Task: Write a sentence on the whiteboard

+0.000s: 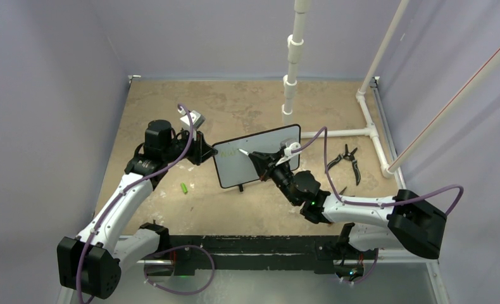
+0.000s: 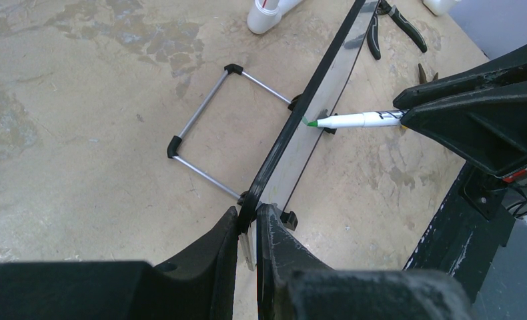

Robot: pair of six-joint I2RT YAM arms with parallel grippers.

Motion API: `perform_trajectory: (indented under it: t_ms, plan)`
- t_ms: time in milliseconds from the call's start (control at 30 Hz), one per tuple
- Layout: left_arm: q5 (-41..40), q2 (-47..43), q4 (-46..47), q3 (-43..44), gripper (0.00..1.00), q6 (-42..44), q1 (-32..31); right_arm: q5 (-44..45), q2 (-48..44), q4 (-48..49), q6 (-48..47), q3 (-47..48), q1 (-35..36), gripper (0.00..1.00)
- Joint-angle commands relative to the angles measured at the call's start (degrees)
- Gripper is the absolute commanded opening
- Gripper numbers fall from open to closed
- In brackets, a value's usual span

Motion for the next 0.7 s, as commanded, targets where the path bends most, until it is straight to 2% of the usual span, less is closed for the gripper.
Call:
perform_trajectory:
  t_ms: [0, 133, 333, 400, 533, 667]
  plan:
    - [-0.8, -1.8, 1.0, -0.1, 0.00, 1.6, 0.3, 1.5, -1.3, 0.1, -0.5, 0.6, -0.4, 0.00]
    - [-0.8, -1.7, 1.0, 0.0, 0.01, 1.5, 0.3, -0.7, -1.9, 0.2, -1.0, 0.5, -0.4, 0.00]
    - [-2.3, -1.8, 0.4, 0.6, 0.40, 1.5, 0.3, -3.3, -5.3, -1.4, -1.4, 0.0, -0.4, 0.00]
    - [-3.2, -2.0, 0.3, 0.9, 0.50, 1.6, 0.3, -3.4, -7.0, -2.6, -1.3, -0.2, -0.4, 0.00]
    - [-4.2, -2.4, 0.1, 2.2, 0.63, 1.7, 0.3, -4.3, -10.4, -5.5, -0.4, -0.8, -0.4, 0.00]
    - [-3.6, -1.6, 0.9, 4.5, 0.70, 1.7, 0.3, -4.4, -13.0, -6.2, -1.7, -1.7, -0.5, 0.00]
